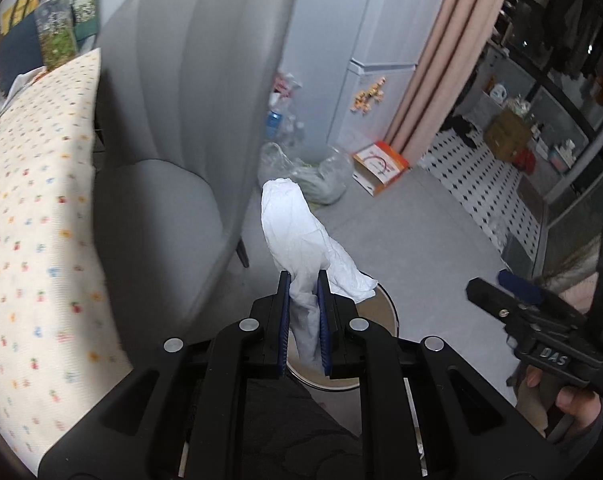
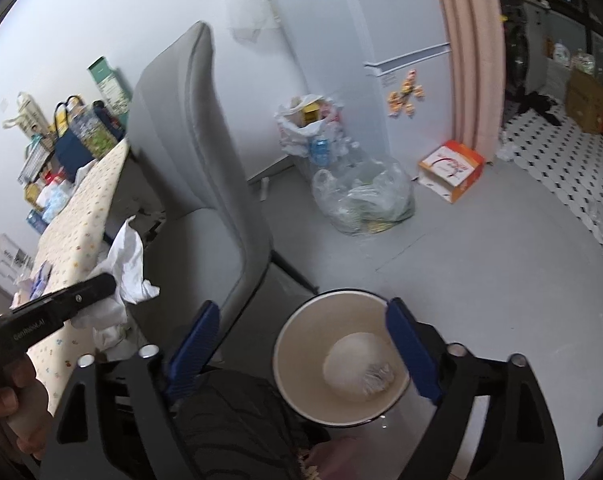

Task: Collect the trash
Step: 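Open the right tool over the bin while the left tool releases the tissue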

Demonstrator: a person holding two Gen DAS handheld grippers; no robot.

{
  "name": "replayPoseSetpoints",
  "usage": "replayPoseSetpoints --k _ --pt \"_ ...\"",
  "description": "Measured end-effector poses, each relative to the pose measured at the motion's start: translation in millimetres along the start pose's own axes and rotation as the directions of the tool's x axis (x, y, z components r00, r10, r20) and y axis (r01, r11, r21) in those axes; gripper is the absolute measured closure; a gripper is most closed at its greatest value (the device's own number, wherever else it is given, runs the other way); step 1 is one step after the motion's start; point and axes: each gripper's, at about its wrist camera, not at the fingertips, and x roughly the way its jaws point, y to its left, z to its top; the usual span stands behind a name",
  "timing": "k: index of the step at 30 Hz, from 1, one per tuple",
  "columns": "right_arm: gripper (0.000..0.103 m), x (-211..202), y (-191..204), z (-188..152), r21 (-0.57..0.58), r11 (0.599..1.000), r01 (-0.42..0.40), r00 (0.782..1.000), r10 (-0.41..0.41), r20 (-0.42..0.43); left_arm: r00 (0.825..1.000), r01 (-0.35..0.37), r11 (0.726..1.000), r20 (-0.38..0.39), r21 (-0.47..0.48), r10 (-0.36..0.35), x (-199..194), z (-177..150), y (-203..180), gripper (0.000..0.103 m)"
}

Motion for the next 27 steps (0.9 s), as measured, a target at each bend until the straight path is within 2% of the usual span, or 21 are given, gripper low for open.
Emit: replayPoseSetpoints --k 13,15,17,26,27 --pt "0.010 -31 -56 8 0.095 0.989 0.115 0.991 -0.121 0.064 0.995 0.067 0.994 -0.084 0.086 -0.060 40 0 -58 0.090" --pt "0.010 -35 -60 8 0.104 0.987 0.124 0.989 -0.132 0.071 0.992 0.086 0.992 -0.095 0.089 -0.078 44 1 -61 0.083" --pt "0.010 -36 -59 8 0.107 0.986 0.131 0.988 -0.138 0.071 0.991 0.101 0.991 -0.101 0.087 -0.092 47 2 -63 0.062" --pt "0.010 -34 -54 8 0.099 0.986 0.135 0.988 -0.142 0.068 0.989 0.136 0.990 -0.058 0.045 -0.134 40 4 -58 0.021" --pt "0.010 -34 -53 8 0.097 0.986 0.134 0.988 -0.141 0.069 0.990 0.134 0.990 -0.049 0.041 -0.132 38 4 -57 0.019"
